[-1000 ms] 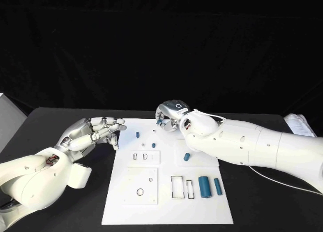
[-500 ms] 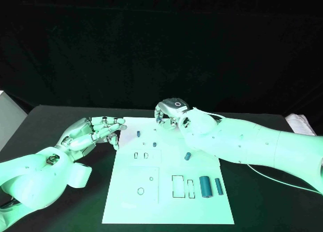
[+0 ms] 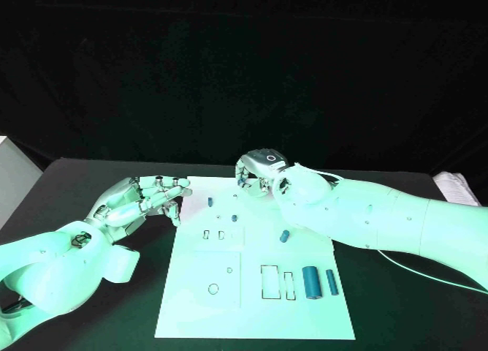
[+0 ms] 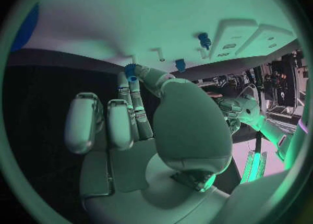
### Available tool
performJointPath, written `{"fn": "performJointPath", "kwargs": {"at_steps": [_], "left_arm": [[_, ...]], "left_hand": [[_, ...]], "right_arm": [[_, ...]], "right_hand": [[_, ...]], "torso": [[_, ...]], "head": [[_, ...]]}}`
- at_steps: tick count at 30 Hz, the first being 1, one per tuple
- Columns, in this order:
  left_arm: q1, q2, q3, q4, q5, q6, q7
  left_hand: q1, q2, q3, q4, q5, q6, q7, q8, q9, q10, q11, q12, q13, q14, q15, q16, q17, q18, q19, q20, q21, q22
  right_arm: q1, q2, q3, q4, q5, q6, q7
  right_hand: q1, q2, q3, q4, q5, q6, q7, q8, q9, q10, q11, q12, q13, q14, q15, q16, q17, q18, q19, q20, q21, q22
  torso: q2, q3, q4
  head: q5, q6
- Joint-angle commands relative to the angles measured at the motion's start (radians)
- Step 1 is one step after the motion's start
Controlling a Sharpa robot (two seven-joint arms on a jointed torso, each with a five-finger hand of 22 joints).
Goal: Assemble the parts on the task board
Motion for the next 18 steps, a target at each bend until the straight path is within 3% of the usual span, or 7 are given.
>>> {"fn": "performJointPath", "kwargs": {"at_steps": [1, 18], "left_arm": [[0.002, 0.001, 0.001, -0.001, -0.006, 0.022, 0.003], [0.002, 0.003, 0.001, -0.006, -0.006, 0.027, -0.001]], "left_hand": [[-0.004, 0.0, 0.0, -0.006, 0.0, -0.007, 0.006, -0.007, 0.001, -0.008, -0.001, -0.003, 0.0, -0.005, 0.001, 0.005, 0.001, 0.013, -0.007, 0.001, 0.003, 0.001], [-0.004, 0.0, 0.0, -0.006, 0.0, -0.008, 0.006, -0.007, 0.001, -0.009, 0.0, -0.003, 0.0, -0.005, 0.001, 0.005, 0.001, 0.013, -0.008, 0.001, 0.005, 0.002]], "right_arm": [[-0.005, -0.004, -0.003, 0.007, -0.014, 0.028, 0.001], [-0.005, -0.004, -0.003, 0.012, -0.018, 0.019, 0.001]], "right_hand": [[0.005, 0.009, 0.001, -0.007, 0.006, 0.001, -0.001, 0.002, 0.001, 0.025, -0.024, 0.002, 0.023, 0.042, -0.003, 0.003, 0.001, -0.02, -0.002, -0.005, 0.003, 0.001], [0.001, 0.004, 0.001, -0.008, 0.006, -0.003, 0.001, 0.001, 0.004, 0.024, -0.022, 0.001, 0.024, 0.041, -0.002, 0.003, -0.001, -0.02, -0.003, -0.004, 0.002, 0.0]], "torso": [[0.001, 0.0005, 0.0004], [0.005, -0.0018, 0.0009]], "head": [[0.0, 0.001], [0.0, 0.002]]}}
